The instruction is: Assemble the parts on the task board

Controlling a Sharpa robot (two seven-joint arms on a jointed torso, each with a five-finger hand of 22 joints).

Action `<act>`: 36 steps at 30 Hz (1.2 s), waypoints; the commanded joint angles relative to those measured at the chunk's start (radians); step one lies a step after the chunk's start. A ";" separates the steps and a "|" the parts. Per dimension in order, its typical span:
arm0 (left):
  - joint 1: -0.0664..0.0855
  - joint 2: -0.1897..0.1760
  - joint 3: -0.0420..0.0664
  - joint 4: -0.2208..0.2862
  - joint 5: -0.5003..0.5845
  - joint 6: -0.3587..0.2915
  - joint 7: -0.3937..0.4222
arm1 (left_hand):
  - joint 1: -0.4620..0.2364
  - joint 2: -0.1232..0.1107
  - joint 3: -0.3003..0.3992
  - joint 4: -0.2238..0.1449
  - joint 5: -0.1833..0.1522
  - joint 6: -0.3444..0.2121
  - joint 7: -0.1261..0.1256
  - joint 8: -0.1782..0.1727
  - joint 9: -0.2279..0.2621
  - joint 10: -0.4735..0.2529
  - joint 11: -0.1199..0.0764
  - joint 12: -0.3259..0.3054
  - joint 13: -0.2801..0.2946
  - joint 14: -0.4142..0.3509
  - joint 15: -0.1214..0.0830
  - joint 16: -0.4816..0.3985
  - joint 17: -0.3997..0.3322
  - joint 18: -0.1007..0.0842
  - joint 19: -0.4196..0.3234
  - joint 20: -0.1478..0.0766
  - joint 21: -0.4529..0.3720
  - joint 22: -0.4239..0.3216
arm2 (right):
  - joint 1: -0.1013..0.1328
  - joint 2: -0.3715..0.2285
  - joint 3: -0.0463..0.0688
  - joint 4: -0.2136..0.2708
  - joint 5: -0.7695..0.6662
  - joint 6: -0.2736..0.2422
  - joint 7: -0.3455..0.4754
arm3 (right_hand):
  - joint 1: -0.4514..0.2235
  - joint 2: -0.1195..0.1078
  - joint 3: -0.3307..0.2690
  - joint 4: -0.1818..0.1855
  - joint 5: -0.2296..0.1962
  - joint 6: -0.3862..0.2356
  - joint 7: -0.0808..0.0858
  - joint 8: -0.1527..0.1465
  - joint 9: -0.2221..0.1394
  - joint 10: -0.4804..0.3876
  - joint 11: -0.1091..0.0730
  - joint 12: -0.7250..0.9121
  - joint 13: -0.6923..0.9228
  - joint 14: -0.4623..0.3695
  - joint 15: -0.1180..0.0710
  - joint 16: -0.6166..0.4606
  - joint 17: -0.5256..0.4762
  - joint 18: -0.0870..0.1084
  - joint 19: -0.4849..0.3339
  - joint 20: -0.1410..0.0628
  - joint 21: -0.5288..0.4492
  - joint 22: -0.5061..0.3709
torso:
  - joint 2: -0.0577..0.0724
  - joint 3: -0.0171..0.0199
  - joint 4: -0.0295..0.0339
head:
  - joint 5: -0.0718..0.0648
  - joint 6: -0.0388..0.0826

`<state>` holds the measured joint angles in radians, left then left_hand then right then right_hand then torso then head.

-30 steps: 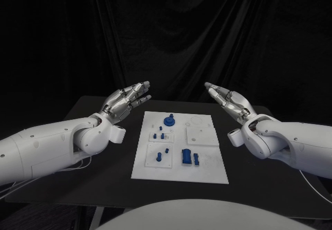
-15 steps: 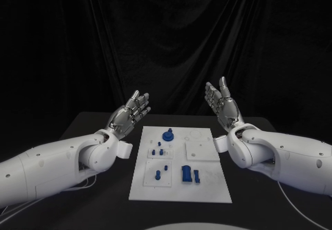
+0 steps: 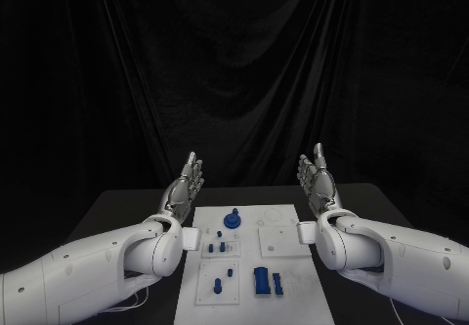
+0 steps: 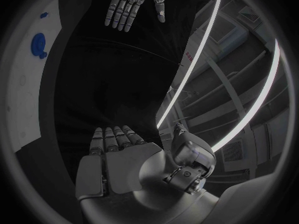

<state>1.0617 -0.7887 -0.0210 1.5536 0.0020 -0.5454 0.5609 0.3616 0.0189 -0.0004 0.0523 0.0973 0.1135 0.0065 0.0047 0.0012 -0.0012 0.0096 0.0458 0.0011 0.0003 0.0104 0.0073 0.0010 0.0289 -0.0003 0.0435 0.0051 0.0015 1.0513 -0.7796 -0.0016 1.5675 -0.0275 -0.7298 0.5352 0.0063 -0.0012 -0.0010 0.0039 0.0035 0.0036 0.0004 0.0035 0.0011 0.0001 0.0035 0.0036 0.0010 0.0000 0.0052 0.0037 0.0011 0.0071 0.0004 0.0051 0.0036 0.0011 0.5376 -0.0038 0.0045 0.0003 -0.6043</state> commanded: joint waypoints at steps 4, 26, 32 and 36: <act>-0.010 0.008 0.018 0.015 -0.002 -0.215 -0.039 | -0.143 -0.019 0.000 -0.052 -0.097 -0.114 -0.006 -0.005 -0.001 0.001 -0.010 -0.046 -0.001 0.000 -0.010 -0.007 -0.001 -0.029 0.000 -0.043 -0.005 -0.001 | -0.001 0.000 0.002 0.003 0.028 -0.040 -0.015 | -0.006 0.001 0.001 -0.004 -0.003 -0.004 0.000 -0.004 -0.001 0.000 -0.003 -0.004 -0.001 0.000 -0.005 -0.004 -0.001 -0.007 0.000 -0.005 -0.004 -0.001 | 0.007 0.0038 -0.0045 | 0.000 0.004; -0.012 0.009 0.021 0.016 -0.002 -0.225 -0.041 | -0.362 -0.019 0.000 -0.052 -0.097 -0.114 -0.006 -0.005 -0.001 0.001 -0.010 -0.046 -0.001 0.000 -0.010 -0.007 -0.001 -0.029 0.000 -0.043 -0.005 -0.001 | -0.001 0.000 0.002 0.003 0.028 -0.040 -0.015 | -0.006 0.001 0.001 -0.004 -0.003 -0.004 0.000 -0.004 -0.001 0.000 -0.003 -0.004 -0.001 0.000 -0.005 -0.004 -0.001 -0.007 0.000 -0.005 -0.004 -0.001 | 0.007 0.0038 -0.0045 | 0.000 0.004; -0.012 0.009 0.021 0.016 -0.002 -0.225 -0.041 | -0.362 -0.019 0.000 -0.052 -0.097 -0.114 -0.006 -0.005 -0.001 0.001 -0.010 -0.046 -0.001 0.000 -0.010 -0.007 -0.001 -0.029 0.000 -0.043 -0.005 -0.001 | -0.001 0.000 0.002 0.003 0.028 -0.040 -0.015 | -0.006 0.001 0.001 -0.004 -0.003 -0.004 0.000 -0.004 -0.001 0.000 -0.003 -0.004 -0.001 0.000 -0.005 -0.004 -0.001 -0.007 0.000 -0.005 -0.004 -0.001 | 0.007 0.0038 -0.0045 | 0.000 0.004; -0.012 0.009 0.021 0.016 -0.002 -0.225 -0.041 | -0.362 -0.019 0.000 -0.052 -0.097 -0.114 -0.006 -0.005 -0.001 0.001 -0.010 -0.046 -0.001 0.000 -0.010 -0.007 -0.001 -0.029 0.000 -0.043 -0.005 -0.001 | -0.001 0.000 0.002 0.003 0.028 -0.040 -0.015 | -0.006 0.001 0.001 -0.004 -0.003 -0.004 0.000 -0.004 -0.001 0.000 -0.003 -0.004 -0.001 0.000 -0.005 -0.004 -0.001 -0.007 0.000 -0.005 -0.004 -0.001 | 0.007 0.0038 -0.0045 | 0.000 0.004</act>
<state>1.0514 -0.7816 -0.0014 1.5678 0.0034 -0.7635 0.5100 0.0067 -0.0001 0.0004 0.0040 0.0065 0.0036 -0.0001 0.0048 0.0014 0.0023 0.0060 0.0059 0.0017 -0.0033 0.0070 0.0036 0.0012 0.0136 -0.0009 0.0051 0.0054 0.0008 1.0513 -0.7797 -0.0012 1.5677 0.0018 -0.7562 0.5306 0.0065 -0.0011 -0.0010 0.0040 0.0036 0.0037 0.0005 0.0036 0.0011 0.0000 0.0035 0.0040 0.0012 0.0001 0.0053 0.0037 0.0013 0.0075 0.0004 0.0053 0.0036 0.0015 0.5442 0.0000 0.0000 0.0000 -0.5998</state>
